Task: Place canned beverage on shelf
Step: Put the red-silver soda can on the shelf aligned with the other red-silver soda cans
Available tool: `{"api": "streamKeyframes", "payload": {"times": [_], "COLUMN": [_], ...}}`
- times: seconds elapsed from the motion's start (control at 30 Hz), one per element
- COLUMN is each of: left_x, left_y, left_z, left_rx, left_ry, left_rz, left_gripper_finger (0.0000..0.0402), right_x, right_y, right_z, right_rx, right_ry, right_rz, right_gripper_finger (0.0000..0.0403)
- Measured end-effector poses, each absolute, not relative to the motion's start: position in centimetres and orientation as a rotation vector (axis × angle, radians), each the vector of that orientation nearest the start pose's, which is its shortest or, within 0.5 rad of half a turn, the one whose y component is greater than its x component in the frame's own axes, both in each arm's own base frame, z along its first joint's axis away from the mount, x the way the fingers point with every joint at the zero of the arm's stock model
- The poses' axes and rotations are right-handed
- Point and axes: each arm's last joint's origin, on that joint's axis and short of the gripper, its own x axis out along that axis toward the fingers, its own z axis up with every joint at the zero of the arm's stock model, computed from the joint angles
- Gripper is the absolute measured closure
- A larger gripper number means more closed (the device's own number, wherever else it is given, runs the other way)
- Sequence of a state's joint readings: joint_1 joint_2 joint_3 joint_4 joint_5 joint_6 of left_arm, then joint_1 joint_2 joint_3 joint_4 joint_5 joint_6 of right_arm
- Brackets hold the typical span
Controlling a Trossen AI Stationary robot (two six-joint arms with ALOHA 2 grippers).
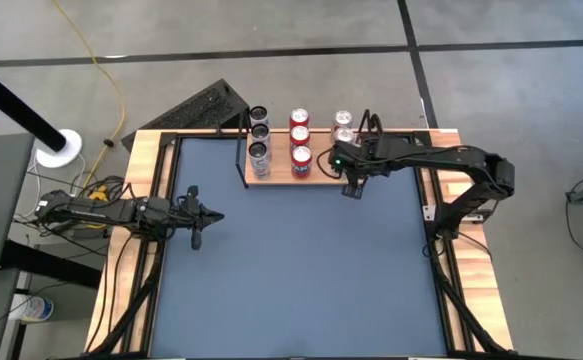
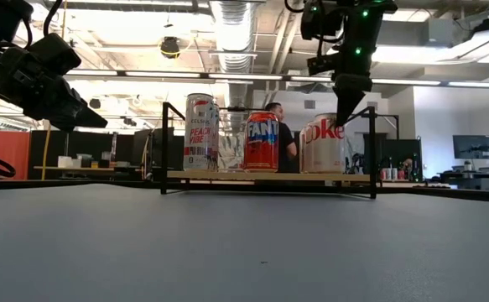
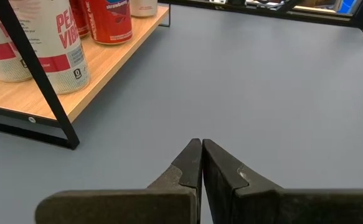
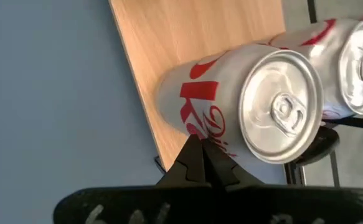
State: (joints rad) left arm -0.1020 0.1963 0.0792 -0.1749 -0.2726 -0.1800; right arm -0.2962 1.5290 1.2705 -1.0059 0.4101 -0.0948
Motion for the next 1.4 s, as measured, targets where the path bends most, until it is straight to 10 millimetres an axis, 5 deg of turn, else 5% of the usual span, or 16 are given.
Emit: {"api": "streamKeyframes", "payload": {"times": [0.87,1.4], "left_x": [10.3,10.3], "left_y": [-0.3,-0.3], "left_z": [15.8,15.8], "left_rx": [-0.124,-0.124], "left_ry": [0.271,0.271], "left_rz": [0.195,0.195], "left_gripper_finger": [0.0401,0.0401], "right_x": [25.9,25.9], "right_y": [-9.9,-13.3], "right_z": [27.6,27.5], "right_rx": [-0.228,-0.192], "right_ry": [1.401,1.338], "right_rz": [-0.714,-0.815], "right_gripper_finger": [0.0403,0.0403]}}
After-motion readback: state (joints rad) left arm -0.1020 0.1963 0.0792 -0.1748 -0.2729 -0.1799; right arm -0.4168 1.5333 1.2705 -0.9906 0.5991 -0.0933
